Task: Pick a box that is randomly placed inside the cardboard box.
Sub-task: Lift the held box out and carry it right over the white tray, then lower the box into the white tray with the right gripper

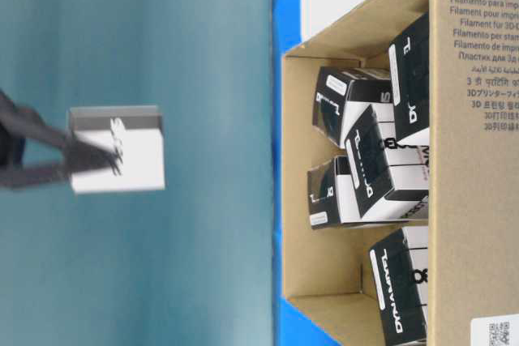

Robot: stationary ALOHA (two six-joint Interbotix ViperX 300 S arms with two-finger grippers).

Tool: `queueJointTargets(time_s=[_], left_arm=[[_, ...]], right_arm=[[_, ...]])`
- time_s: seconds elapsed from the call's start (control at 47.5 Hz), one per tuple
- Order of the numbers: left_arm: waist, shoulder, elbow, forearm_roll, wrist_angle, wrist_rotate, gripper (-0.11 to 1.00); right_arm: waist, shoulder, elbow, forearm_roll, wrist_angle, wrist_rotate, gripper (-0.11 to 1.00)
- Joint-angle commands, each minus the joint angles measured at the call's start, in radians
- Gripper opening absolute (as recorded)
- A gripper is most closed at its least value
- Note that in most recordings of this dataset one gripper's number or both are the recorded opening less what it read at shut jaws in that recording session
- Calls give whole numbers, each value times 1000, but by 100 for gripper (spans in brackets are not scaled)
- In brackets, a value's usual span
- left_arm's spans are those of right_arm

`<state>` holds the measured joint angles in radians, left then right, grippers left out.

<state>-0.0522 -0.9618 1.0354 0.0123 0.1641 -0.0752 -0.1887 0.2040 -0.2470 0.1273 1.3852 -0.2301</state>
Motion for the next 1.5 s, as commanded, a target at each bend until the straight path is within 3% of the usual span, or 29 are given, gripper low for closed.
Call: queueJointTargets(time_s=[0.0,0.295,0.611,0.821,1.074,1.474], left_arm=[[0,8,-25,2,-5,-2,-6],[0,8,-25,2,-5,-2,-6],[0,8,-23,2,-5,-2,-6],[0,8,-20,3,-5,-2,-6],[0,8,-20,2,-5,-2,-6],[0,9,-21,3,-5,-2,-6]], right_arm=[[-18,-60,60,2,3,2,71],[-80,-198,287,2,-51,0,71],[-138,-298,492,-8,-212,-28,71],[-141,-307,655,-21,-360,-121,71],[-147,-293,784,-25,-537,-213,71],[-150,-221,888,-25,-707,-224,71]])
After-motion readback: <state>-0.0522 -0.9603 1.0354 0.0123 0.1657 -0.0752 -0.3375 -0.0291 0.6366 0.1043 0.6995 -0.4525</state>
